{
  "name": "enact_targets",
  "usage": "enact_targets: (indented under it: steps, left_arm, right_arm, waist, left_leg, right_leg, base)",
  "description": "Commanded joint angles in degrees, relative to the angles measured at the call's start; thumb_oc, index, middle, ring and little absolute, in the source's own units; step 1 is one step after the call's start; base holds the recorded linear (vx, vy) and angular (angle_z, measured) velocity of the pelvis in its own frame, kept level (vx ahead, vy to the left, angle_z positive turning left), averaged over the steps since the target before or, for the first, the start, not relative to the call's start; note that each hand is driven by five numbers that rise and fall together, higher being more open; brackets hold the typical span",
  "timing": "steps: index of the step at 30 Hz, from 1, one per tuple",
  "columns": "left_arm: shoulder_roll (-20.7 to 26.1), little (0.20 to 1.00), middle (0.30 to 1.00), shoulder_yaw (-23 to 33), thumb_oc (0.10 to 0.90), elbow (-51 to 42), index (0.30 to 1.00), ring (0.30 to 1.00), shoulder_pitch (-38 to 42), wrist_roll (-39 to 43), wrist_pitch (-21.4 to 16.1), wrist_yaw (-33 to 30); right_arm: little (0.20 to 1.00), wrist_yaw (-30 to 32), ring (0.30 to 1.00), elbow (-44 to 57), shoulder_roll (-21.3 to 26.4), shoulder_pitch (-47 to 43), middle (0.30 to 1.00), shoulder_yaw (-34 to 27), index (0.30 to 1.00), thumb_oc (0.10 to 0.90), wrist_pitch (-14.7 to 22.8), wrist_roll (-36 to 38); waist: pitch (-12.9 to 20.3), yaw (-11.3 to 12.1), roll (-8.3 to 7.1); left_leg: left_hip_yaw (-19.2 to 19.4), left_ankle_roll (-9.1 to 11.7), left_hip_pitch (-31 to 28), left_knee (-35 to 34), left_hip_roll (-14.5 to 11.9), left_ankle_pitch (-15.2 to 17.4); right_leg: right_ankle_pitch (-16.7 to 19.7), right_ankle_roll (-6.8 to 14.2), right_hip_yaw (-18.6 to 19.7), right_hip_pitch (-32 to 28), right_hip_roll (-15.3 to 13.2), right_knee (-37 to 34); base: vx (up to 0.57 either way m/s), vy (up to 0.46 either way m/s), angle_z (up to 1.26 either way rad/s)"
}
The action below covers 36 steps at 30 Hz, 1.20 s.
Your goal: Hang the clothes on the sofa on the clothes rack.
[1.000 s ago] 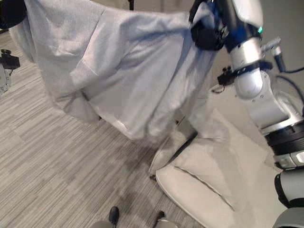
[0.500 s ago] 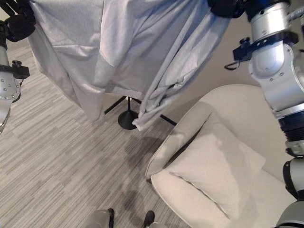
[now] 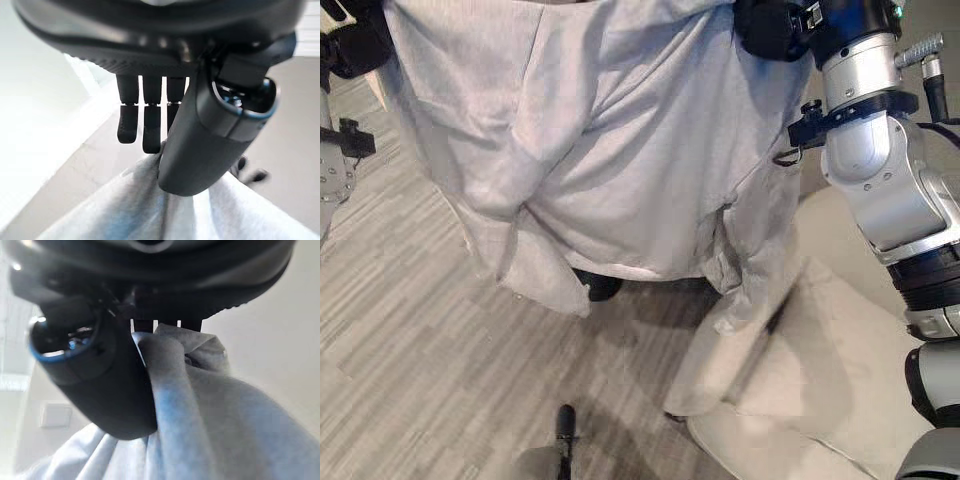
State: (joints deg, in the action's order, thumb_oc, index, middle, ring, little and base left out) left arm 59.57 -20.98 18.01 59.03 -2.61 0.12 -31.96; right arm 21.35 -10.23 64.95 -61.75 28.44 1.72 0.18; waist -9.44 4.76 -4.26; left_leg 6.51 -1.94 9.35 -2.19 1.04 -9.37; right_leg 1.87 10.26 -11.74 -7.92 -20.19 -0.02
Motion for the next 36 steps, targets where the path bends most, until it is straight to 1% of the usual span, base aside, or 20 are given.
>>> enact_targets:
  steps: [1, 2, 3, 4, 5, 6, 7, 9, 10, 14, 18, 19, 20, 21, 22, 24, 27, 28, 29, 36]
  left_arm:
    - [2.5, 0.3, 0.3, 5.2, 0.4, 1.2, 0.3, 0.3, 5.8, -1.4, -2.3, -3.7]
    - [2.4, 0.3, 0.3, 5.8, 0.4, 0.0, 0.3, 0.3, 5.6, -2.0, -2.3, -3.4]
    - [2.3, 0.3, 0.3, 6.0, 0.4, -0.6, 0.3, 0.3, 5.4, -2.0, -2.3, -3.4]
    - [2.4, 0.3, 0.3, 6.5, 0.4, -0.9, 0.3, 0.3, 5.3, -2.1, -2.2, -3.5]
    - [2.3, 0.3, 0.3, 7.0, 0.4, -1.6, 0.3, 0.3, 4.8, -2.8, -1.9, -3.2]
    - [1.9, 0.3, 0.3, 8.2, 0.4, -2.2, 0.3, 0.3, 3.5, -3.2, -1.9, -2.8]
    - [1.8, 0.3, 0.3, 8.8, 0.4, -2.5, 0.3, 0.3, 2.8, -3.5, -1.9, -2.6]
    - [0.3, 0.3, 0.3, 8.7, 0.4, -2.5, 0.3, 0.3, 2.4, -3.7, -2.2, -2.3]
    - [-0.6, 0.3, 0.3, 9.1, 0.4, -2.5, 0.3, 0.3, 1.2, -3.6, -2.2, -2.0]
    - [-2.2, 0.3, 0.3, 10.7, 0.4, -2.6, 0.3, 0.3, -1.6, -3.2, -2.0, -1.7]
    - [-2.8, 0.3, 0.3, 11.0, 0.4, -2.9, 0.3, 0.3, -2.1, -2.9, -1.8, -1.8]
    - [-3.0, 0.3, 0.3, 11.0, 0.4, -3.3, 0.3, 0.3, -1.9, -2.8, -1.7, -1.8]
    - [-3.2, 0.3, 0.3, 11.0, 0.4, -3.6, 0.3, 0.3, -1.7, -2.8, -1.7, -1.9]
    - [-3.9, 0.3, 0.3, 11.1, 0.4, -4.0, 0.3, 0.3, -1.4, -2.7, -1.6, -2.4]
    - [-4.4, 0.3, 0.3, 11.2, 0.4, -4.3, 0.3, 0.3, -1.4, -2.4, -1.7, -2.9]
    - [-5.0, 0.3, 0.3, 12.3, 0.4, -4.6, 0.3, 0.3, -1.8, -2.2, -1.8, -3.7]
    - [-5.3, 0.3, 0.3, 13.7, 0.4, -5.8, 0.3, 0.3, -3.1, -2.9, -1.4, -4.1]
    - [-5.7, 0.3, 0.3, 15.6, 0.4, -6.9, 0.3, 0.3, -5.0, -3.5, -1.2, -4.4]
    - [-5.6, 0.3, 0.3, 16.3, 0.4, -7.9, 0.3, 0.3, -5.7, -3.7, -1.1, -4.5]
    - [-6.0, 0.3, 0.3, 20.6, 0.4, -13.3, 0.3, 0.3, -10.6, -5.6, -1.6, -4.3]
  right_arm:
    - [0.3, 4.9, 0.3, -3.3, 1.6, -9.5, 0.3, -2.0, 0.3, 0.4, -0.2, -2.9]
    - [0.3, 4.7, 0.3, -2.7, 1.1, -8.7, 0.3, -2.9, 0.3, 0.4, -0.2, -2.9]
    - [0.3, 4.7, 0.3, -2.6, 1.1, -8.8, 0.3, -2.8, 0.3, 0.4, -0.3, -3.1]
    - [0.3, 4.7, 0.3, -2.5, 0.9, -9.3, 0.3, -2.7, 0.3, 0.4, -0.3, -3.1]
    - [0.3, 4.7, 0.3, -2.6, 0.5, -10.1, 0.3, -2.4, 0.3, 0.4, -0.2, -2.7]
    - [0.3, 4.8, 0.3, -2.8, 0.2, -10.0, 0.3, -2.8, 0.3, 0.4, -0.1, -2.2]
    - [0.3, 4.9, 0.3, -2.6, 0.4, -9.7, 0.3, -3.0, 0.3, 0.4, -0.1, -2.3]
    - [0.3, 4.6, 0.3, -2.9, 1.8, -8.2, 0.3, -3.6, 0.3, 0.4, 0.1, -1.9]
    - [0.3, 4.5, 0.3, -3.2, 2.6, -8.3, 0.3, -3.4, 0.3, 0.4, 0.4, -1.3]
    - [0.3, 3.9, 0.3, -2.9, 2.8, -6.2, 0.3, -4.7, 0.3, 0.4, 0.7, -0.8]
    - [0.3, 3.4, 0.3, -3.1, 2.6, -5.4, 0.3, -5.0, 0.3, 0.4, 0.9, -0.4]
    - [0.3, 3.4, 0.3, -3.1, 3.1, -5.6, 0.3, -5.1, 0.3, 0.4, 1.1, 0.0]
    - [0.3, 3.4, 0.3, -3.0, 3.5, -5.8, 0.3, -5.1, 0.3, 0.4, 1.3, 0.2]
    - [0.3, 3.5, 0.3, -2.6, 3.9, -6.5, 0.3, -4.9, 0.3, 0.4, 1.3, 0.6]
    - [0.3, 3.8, 0.3, -2.4, 4.0, -7.1, 0.3, -4.6, 0.3, 0.4, 1.4, 0.8]
    - [0.3, 4.0, 0.3, -2.6, 4.2, -7.4, 0.3, -4.4, 0.3, 0.4, 1.3, 1.0]
    - [0.3, 3.7, 0.3, -1.7, 4.8, -6.9, 0.3, -4.8, 0.3, 0.4, 1.2, 0.3]
    - [0.3, 3.6, 0.3, -1.7, 5.5, -5.3, 0.3, -5.9, 0.3, 0.4, 1.2, -0.7]
    - [0.3, 3.4, 0.3, -0.4, 5.8, -3.9, 0.3, -6.8, 0.3, 0.4, 1.2, -1.2]
    - [0.3, 3.2, 0.3, 4.3, 5.0, 3.5, 0.3, -13.6, 0.3, 0.4, 1.7, -2.8]
  waist:
    - [7.3, 1.4, 1.23]
    - [6.5, 0.4, 1.6]
    - [6.0, 0.3, 1.76]
    - [5.7, 0.2, 2.12]
    - [5.0, 0.0, 2.58]
    - [4.1, -0.8, 2.8]
    - [3.9, -1.3, 2.56]
    - [4.5, -2.1, 1.38]
    - [6.0, -1.9, 1.0]
    - [8.2, -1.9, 0.81]
    - [8.6, -1.9, 0.29]
    - [8.1, -1.9, -0.14]
    - [7.5, -1.9, -0.59]
    - [6.0, -1.5, -1.84]
    - [5.2, -0.9, -2.37]
    - [4.3, -0.7, -2.82]
    - [4.7, -0.6, -2.69]
    - [5.4, -0.2, -1.76]
    - [5.9, -0.3, -1.63]
    - [7.8, 0.6, -1.63]
  left_leg:
    - [0.9, 5.7, -5.5, -2.8, -2.6, 7.7]
    - [1.4, 5.6, -7.0, -2.8, -2.2, 8.8]
    - [1.5, 5.6, -7.6, -2.8, -2.0, 9.6]
    - [2.0, 5.6, -7.8, -2.8, -2.1, 9.5]
    - [2.7, 5.8, -9.5, -2.8, -2.3, 10.5]
    - [2.8, 6.0, -11.2, -2.8, -2.4, 11.2]
    - [3.0, 5.9, -11.5, -2.8, -2.2, 11.2]
    - [2.0, 5.9, -11.9, -2.8, -1.4, 11.7]
    - [1.9, 5.8, -12.5, -2.8, -1.6, 12.0]
    - [1.8, 6.5, -14.2, -2.8, -2.9, 12.8]
    - [1.9, 7.1, -15.6, -2.8, -4.0, 13.2]
    - [1.7, 7.5, -16.3, -2.7, -4.6, 12.3]
    - [1.5, 7.7, -15.7, -0.9, -4.7, 12.4]
    - [-0.5, 7.7, -12.3, 6.0, -4.1, 13.8]
    - [-1.9, 8.2, -10.6, 9.6, -3.4, 13.0]
    - [-3.6, 8.3, -7.3, 11.5, -3.6, 14.2]
    - [-3.9, 8.2, -6.9, 6.7, -4.8, 12.5]
    - [-4.1, 8.1, -8.3, 0.2, -5.4, 10.4]
    - [-4.3, 8.2, -9.0, -2.2, -5.3, 9.9]
    - [-3.5, 7.8, -11.5, -2.8, -3.4, 11.5]
  right_leg:
    - [8.8, 0.3, -2.7, 1.7, -1.5, 10.2]
    - [7.6, -0.8, -3.2, 5.3, 0.6, 13.7]
    - [6.0, -0.8, -3.5, 6.8, 1.7, 13.6]
    - [4.6, -1.2, -4.9, 8.0, 2.8, 12.6]
    - [1.8, -1.4, -7.0, 10.1, 5.7, 8.6]
    - [2.6, -0.7, -6.2, 12.9, 8.9, 4.1]
    - [4.0, -0.5, -5.2, 14.6, 10.2, 1.5]
    - [6.3, 0.1, 0.1, 11.9, 12.3, -4.7]
    - [5.4, -0.3, -0.5, 10.7, 12.9, -5.0]
    - [3.4, -0.6, -2.4, 8.1, 13.7, -5.0]
    - [2.1, -0.9, -3.0, 6.9, 14.7, -5.0]
    - [1.4, -1.3, -2.9, 6.5, 15.1, -5.0]
    - [1.2, -1.5, -2.9, 6.2, 14.9, -5.0]
    - [1.0, -2.5, -2.9, 5.3, 14.2, -5.0]
    - [0.9, -2.8, -2.8, 4.9, 14.1, -5.0]
    - [0.5, -2.9, -3.6, 4.5, 13.7, -5.0]
    - [0.3, -2.4, -4.2, 4.4, 13.6, -5.0]
    - [-0.6, -2.3, -4.6, 4.0, 14.0, -5.0]
    - [-0.5, -2.3, -4.9, 3.9, 13.9, -5.0]
    - [0.4, -2.0, -5.2, 3.0, 12.1, -5.0]
  base:
    - [0.28, 0.606, -0.07]
    - [0.12, 0.19, -0.15]
    - [0.14, 0.216, -0.2]
    - [0.14, 0.083, -0.27]
    - [0.19, 0.02, -0.17]
    - [0.2, -0.012, -0.4]
    - [0.18, -0.057, -0.45]
    - [0.24, -0.12, 0.01]
    - [0.28, -0.155, 0.63]
    - [0.21, -0.14, 0.23]
    - [0.12, -0.107, -0.06]
    - [0.09, -0.141, -0.26]
    - [0.05, -0.177, -0.21]
    - [0.0, -0.127, -0.03]
    - [-0.02, -0.1, 0.25]
    - [-0.01, -0.013, 0.34]
    - [0.07, 0.073, 0.42]
    - [0.12, 0.091, 0.29]
    - [0.17, 0.128, 0.22]
    - [0.08, 0.097, 0.09]
